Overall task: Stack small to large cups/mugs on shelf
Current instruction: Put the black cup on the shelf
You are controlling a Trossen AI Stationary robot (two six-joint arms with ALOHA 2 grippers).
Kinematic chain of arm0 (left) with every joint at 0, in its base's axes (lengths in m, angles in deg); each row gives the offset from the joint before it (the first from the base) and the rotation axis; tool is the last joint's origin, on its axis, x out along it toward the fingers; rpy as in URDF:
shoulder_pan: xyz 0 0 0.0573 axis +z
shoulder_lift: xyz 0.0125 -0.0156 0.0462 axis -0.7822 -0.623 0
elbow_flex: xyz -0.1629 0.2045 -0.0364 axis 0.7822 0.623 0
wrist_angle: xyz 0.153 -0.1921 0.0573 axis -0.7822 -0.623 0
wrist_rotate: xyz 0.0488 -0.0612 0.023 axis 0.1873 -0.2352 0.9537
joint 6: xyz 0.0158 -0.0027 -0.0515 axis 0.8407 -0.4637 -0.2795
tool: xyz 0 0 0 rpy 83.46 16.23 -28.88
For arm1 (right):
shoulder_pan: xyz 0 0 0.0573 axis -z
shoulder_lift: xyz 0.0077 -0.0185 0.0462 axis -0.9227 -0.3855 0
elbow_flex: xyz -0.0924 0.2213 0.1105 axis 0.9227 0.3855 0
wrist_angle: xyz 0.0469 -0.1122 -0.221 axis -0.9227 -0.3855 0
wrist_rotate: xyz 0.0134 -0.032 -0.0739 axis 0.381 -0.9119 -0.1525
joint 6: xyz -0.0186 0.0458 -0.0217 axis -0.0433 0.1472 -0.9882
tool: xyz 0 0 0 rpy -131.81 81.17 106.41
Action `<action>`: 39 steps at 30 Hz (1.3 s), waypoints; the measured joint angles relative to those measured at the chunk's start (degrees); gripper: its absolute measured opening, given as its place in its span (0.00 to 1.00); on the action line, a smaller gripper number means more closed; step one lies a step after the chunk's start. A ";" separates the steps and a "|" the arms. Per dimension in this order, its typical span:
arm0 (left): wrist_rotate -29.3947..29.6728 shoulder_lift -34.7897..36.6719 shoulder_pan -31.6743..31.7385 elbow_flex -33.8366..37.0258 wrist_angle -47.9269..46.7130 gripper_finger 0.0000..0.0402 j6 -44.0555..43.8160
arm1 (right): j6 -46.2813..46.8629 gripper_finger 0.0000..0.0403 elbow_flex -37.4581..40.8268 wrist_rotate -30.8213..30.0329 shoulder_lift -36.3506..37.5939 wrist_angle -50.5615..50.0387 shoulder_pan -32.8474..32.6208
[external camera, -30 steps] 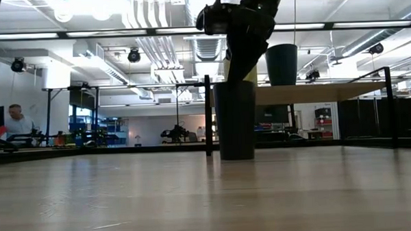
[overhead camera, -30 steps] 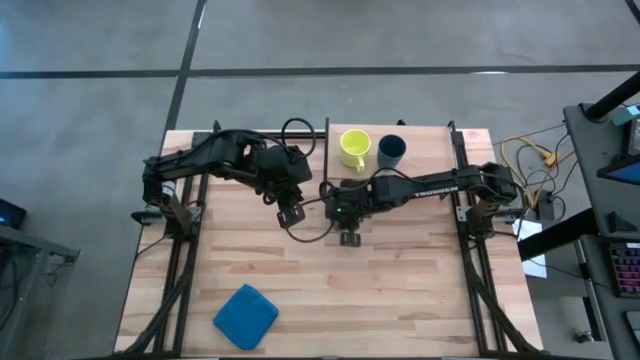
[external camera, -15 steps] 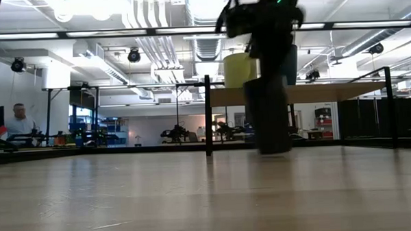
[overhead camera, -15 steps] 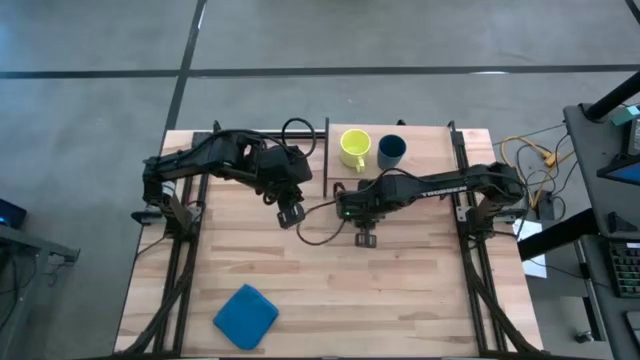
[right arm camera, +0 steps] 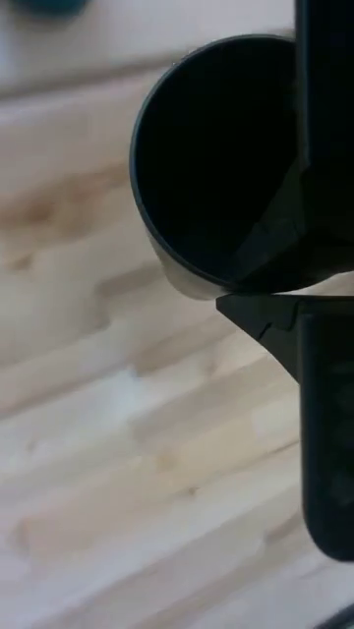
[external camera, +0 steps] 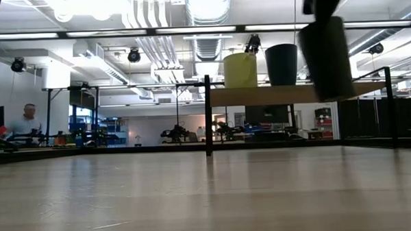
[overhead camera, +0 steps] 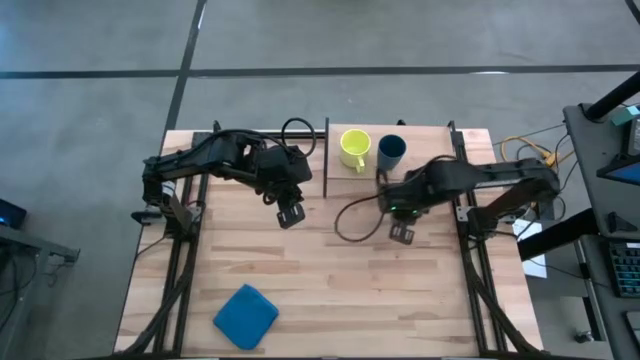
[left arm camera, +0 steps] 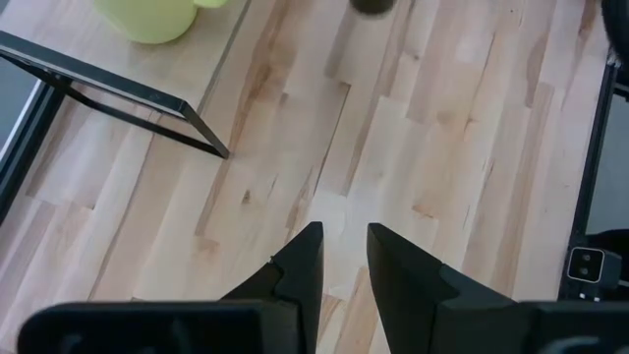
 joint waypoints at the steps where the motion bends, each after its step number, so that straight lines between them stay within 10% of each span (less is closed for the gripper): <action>1: 0.00 0.00 0.00 0.00 0.01 0.17 0.00 | 1.09 0.02 0.00 -0.84 1.02 -1.87 0.02; 20: 0.00 0.00 0.01 0.00 0.06 0.17 -0.15 | 4.13 0.02 -0.26 -20.76 16.44 -7.52 9.80; 39: 0.00 0.00 0.01 0.07 0.05 0.17 -0.09 | -5.77 0.02 -0.21 -12.47 16.55 -7.52 26.51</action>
